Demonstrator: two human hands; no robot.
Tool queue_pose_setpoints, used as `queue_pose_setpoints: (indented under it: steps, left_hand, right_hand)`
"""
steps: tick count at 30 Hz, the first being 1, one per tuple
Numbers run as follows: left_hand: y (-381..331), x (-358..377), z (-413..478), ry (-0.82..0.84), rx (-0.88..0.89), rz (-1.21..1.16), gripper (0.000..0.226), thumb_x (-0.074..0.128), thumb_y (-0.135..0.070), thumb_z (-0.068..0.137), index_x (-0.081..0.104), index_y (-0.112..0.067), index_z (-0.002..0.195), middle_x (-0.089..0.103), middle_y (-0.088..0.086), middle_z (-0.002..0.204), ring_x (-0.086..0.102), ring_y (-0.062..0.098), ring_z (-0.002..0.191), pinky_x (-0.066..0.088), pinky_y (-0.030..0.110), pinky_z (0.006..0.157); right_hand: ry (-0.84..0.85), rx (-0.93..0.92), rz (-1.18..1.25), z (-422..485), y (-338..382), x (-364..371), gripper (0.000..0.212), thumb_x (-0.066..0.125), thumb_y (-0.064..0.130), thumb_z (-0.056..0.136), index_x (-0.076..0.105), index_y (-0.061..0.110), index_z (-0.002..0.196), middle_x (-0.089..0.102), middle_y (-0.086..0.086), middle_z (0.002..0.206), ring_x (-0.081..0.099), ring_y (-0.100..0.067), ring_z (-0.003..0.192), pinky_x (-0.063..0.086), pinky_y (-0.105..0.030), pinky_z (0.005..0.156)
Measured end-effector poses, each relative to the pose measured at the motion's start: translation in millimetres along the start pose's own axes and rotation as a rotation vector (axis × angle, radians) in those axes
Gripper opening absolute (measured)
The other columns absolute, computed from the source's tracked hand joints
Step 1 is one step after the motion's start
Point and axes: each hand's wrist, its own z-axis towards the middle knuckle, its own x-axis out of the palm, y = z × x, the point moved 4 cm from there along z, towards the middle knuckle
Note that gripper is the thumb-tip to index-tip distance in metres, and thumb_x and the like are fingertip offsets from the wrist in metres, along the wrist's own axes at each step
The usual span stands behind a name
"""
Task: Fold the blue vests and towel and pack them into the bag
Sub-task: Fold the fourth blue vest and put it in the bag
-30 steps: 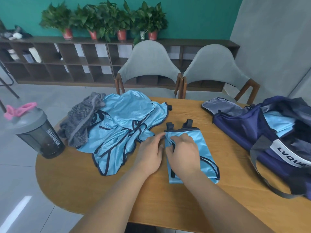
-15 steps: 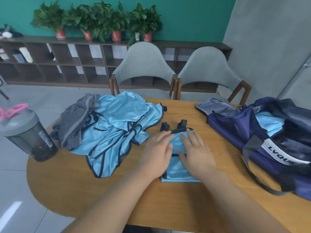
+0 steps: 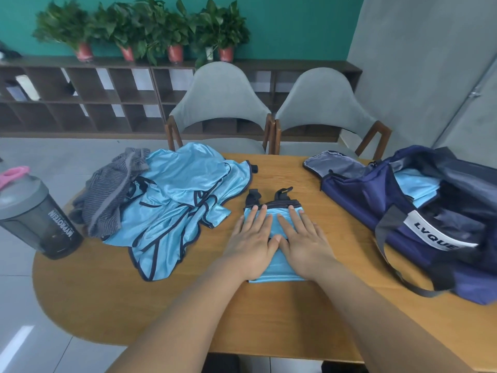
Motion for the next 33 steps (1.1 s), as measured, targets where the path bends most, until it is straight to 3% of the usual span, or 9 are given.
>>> queue_pose_setpoints:
  steps: [6, 11, 13, 15, 17, 21, 23, 27, 33]
  left_hand:
    - [3.0, -18.7, -36.0, -0.165, 0.135, -0.044, 0.067, 0.023, -0.05, 0.112, -0.003, -0.026, 0.168, -0.016, -0.013, 0.173, -0.028, 0.003, 0.155, -0.012, 0.04, 0.13]
    - [13.7, -5.3, -70.1, -0.063, 0.157, 0.022, 0.06, 0.017, -0.053, 0.112, -0.002, -0.037, 0.167, -0.019, -0.02, 0.171, -0.031, 0.001, 0.153, -0.015, 0.041, 0.129]
    - [16.8, -4.2, -70.8, -0.107, 0.144, -0.016, 0.058, 0.018, -0.049, 0.113, 0.003, -0.037, 0.168, -0.014, -0.021, 0.172, -0.03, 0.001, 0.153, -0.015, 0.038, 0.129]
    - [17.6, -6.9, -73.9, -0.215, 0.157, -0.057, 0.056, 0.026, -0.047, 0.114, 0.015, -0.035, 0.167, -0.001, -0.021, 0.174, -0.023, -0.001, 0.155, -0.011, 0.035, 0.13]
    - [18.6, -10.4, -81.7, -0.349, 0.191, -0.112, 0.053, 0.037, -0.047, 0.112, 0.033, -0.033, 0.163, 0.02, -0.021, 0.171, -0.005, -0.001, 0.159, -0.003, 0.031, 0.13]
    - [16.3, -5.0, -92.3, -0.402, 0.32, -0.139, 0.047, 0.056, -0.06, 0.103, 0.064, -0.035, 0.141, 0.054, -0.024, 0.149, 0.035, -0.001, 0.148, 0.023, 0.032, 0.127]
    - [17.0, -2.4, -91.8, -0.389, 0.323, -0.163, 0.049, 0.061, -0.066, 0.097, 0.069, -0.036, 0.134, 0.061, -0.024, 0.139, 0.047, -0.001, 0.137, 0.033, 0.033, 0.121]
    - [18.1, -6.0, -91.7, -0.399, 0.283, -0.214, 0.046, 0.067, -0.063, 0.093, 0.071, -0.035, 0.13, 0.063, -0.024, 0.135, 0.051, -0.002, 0.13, 0.023, 0.018, 0.116]
    - [18.7, -5.1, -92.5, -0.406, 0.248, -0.228, 0.032, 0.066, -0.034, 0.099, 0.071, -0.031, 0.131, 0.065, -0.02, 0.136, 0.056, 0.002, 0.129, 0.04, 0.03, 0.115]
  right_hand:
    - [-0.127, -0.15, 0.132, -45.0, -23.0, -13.0, 0.068, 0.022, 0.059, 0.108, 0.005, 0.03, 0.167, -0.016, 0.012, 0.173, -0.022, -0.007, 0.157, -0.003, -0.04, 0.131]
    - [-0.064, -0.235, 0.022, -78.5, -40.6, 8.0, 0.083, -0.008, 0.076, 0.096, -0.003, 0.032, 0.167, -0.017, 0.017, 0.171, -0.021, -0.001, 0.155, -0.002, -0.039, 0.131]
    - [-0.076, -0.239, 0.047, -76.6, -42.6, 10.1, 0.084, -0.008, 0.076, 0.095, -0.003, 0.033, 0.167, -0.016, 0.018, 0.171, -0.023, 0.001, 0.154, 0.0, -0.039, 0.131]
    - [-0.145, -0.241, 0.119, -77.3, -42.9, 7.0, 0.08, 0.008, 0.075, 0.1, 0.007, 0.032, 0.167, -0.005, 0.017, 0.173, -0.014, 0.001, 0.156, 0.006, -0.039, 0.131]
    - [-0.259, -0.259, 0.279, -83.3, -46.9, 3.5, 0.076, 0.041, 0.073, 0.099, 0.03, 0.032, 0.163, 0.019, 0.016, 0.171, 0.007, -0.001, 0.158, 0.019, -0.036, 0.129]
    - [-0.374, -0.316, 0.502, -95.0, -53.2, 0.5, 0.048, 0.079, 0.057, 0.086, 0.069, 0.036, 0.128, 0.052, 0.025, 0.146, 0.05, 0.001, 0.137, 0.048, -0.036, 0.112]
    - [-0.431, -0.309, 0.502, -96.3, -53.5, 0.9, 0.031, 0.079, 0.051, 0.087, 0.076, 0.036, 0.114, 0.058, 0.027, 0.137, 0.058, 0.003, 0.125, 0.053, -0.035, 0.103]
    - [-0.478, -0.278, 0.47, -96.9, -52.1, 3.2, 0.022, 0.069, 0.048, 0.095, 0.078, 0.034, 0.108, 0.062, 0.027, 0.132, 0.061, 0.005, 0.119, 0.053, -0.032, 0.1]
    - [-0.513, -0.256, 0.445, -99.1, -49.0, 0.5, 0.023, 0.061, 0.045, 0.101, 0.077, 0.03, 0.107, 0.065, 0.022, 0.13, 0.061, -0.001, 0.122, 0.053, -0.036, 0.102]
